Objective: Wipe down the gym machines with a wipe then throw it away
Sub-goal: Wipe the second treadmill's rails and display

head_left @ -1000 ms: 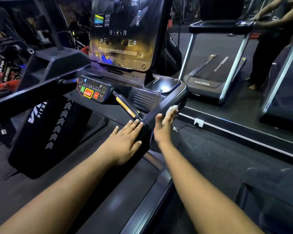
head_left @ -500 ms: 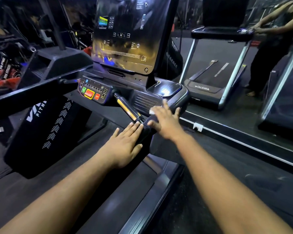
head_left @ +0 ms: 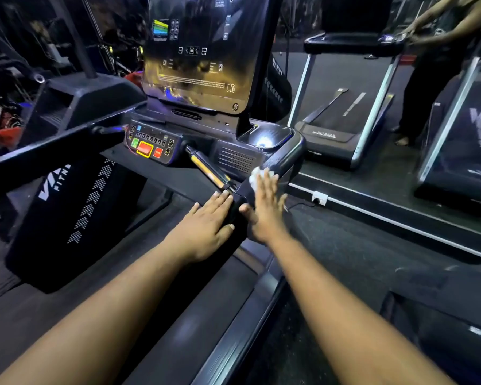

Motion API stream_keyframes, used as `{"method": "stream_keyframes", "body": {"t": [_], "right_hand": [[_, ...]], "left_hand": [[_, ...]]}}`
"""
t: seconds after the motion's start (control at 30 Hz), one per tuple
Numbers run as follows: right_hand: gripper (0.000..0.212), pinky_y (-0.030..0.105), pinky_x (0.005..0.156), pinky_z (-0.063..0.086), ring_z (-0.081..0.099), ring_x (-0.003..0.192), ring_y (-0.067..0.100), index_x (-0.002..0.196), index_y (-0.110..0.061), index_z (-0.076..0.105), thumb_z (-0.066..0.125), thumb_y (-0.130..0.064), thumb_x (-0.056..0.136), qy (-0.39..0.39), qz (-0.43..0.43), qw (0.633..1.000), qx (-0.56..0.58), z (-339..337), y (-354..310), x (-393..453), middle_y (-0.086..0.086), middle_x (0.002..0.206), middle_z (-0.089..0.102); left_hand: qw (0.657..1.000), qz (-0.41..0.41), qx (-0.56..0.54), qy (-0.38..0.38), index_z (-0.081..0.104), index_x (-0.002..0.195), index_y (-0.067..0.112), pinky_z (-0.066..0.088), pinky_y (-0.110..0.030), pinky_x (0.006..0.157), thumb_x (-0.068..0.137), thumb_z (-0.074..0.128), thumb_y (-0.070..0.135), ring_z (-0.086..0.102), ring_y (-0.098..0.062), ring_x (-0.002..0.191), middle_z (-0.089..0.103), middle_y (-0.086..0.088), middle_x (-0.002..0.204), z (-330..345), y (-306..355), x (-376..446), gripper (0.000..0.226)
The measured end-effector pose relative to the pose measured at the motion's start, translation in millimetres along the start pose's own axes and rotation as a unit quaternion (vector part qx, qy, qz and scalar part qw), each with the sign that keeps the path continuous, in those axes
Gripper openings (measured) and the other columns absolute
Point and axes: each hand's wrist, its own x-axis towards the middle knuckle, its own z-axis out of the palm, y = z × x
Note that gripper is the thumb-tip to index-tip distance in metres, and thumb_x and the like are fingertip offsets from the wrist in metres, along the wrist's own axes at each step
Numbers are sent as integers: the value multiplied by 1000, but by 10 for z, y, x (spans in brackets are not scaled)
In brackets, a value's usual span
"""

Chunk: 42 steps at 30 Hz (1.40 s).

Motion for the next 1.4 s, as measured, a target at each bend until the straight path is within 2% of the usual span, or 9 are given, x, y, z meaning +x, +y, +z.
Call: {"method": "stream_keyframes", "body": {"t": [0.1,0.23,0.43,0.7,0.83,0.93,1.13,1.2,1.4], "right_hand": [[113,60,118,-12,-23,153,17,162,-19,-4,4,-92,77,16,-28,997,76,444,-334,-656,-7,167,-22],[124,59,120,-14,-28,151,16,157,-14,-22,6,-97,68,-9,-5,997,71,800,-321,-1133,-2,163,-34],[132,53,121,-8,-27,150,15,156,-13,-21,1,-102,61,80,121,980,134,781,-564,-782,0,162,-30],[114,45,126,-6,-20,153,12,156,-19,-16,16,-95,77,97,143,950,259,1501,-1122,-1657,0,166,-22],[145,49,124,-8,-16,154,17,159,-11,-11,1,-108,52,131,214,946,208,1038,-1307,-1197,2,168,-16],[146,50,125,-4,-15,155,17,161,-12,-7,2,-108,52,123,197,959,160,775,-1378,-987,3,168,-15],[120,44,118,-12,-19,154,12,161,-23,19,15,-100,69,36,-11,998,41,1186,-1688,-1853,-10,170,2],[121,54,117,-14,-18,154,12,161,-29,18,13,-102,65,1,-43,999,-14,1112,-1674,-1904,-9,170,5],[123,72,116,-6,-13,155,16,161,-36,8,6,-105,59,-11,85,994,-74,673,-1612,-1412,-13,169,-2]], "left_hand": [[999,25,39,-7,-6,163,27,-3,-40,127,83,9,64,-20,-2,151,-19,16,163,37,-70,-191,90],[999,29,30,-7,-8,163,26,-8,-35,125,84,25,49,-26,0,146,-22,19,161,73,-235,-600,89],[999,28,27,-13,-9,162,28,-9,-33,124,89,23,46,-27,0,147,-23,21,159,90,-407,-1116,82],[998,52,22,-18,-12,161,29,-10,-32,124,88,20,49,-27,-1,148,-26,21,159,126,-628,-1669,82],[998,62,27,-20,-10,162,27,-8,-36,127,86,16,50,-25,-4,150,-22,17,162,134,-688,-1924,83],[998,60,28,-17,-10,163,26,-8,-37,126,85,14,53,-23,-5,151,-21,14,165,134,-720,-2114,86],[998,57,9,-5,-13,161,27,-10,-34,125,70,6,61,-23,-3,151,-24,12,165,177,-843,-2466,100],[998,55,6,-12,-13,162,26,-9,-34,125,76,13,60,-23,-3,150,-25,12,164,164,-864,-2562,96],[999,38,6,-9,-13,163,22,-7,-37,127,100,42,39,-21,-6,153,-24,9,167,121,-852,-2676,85]]}}
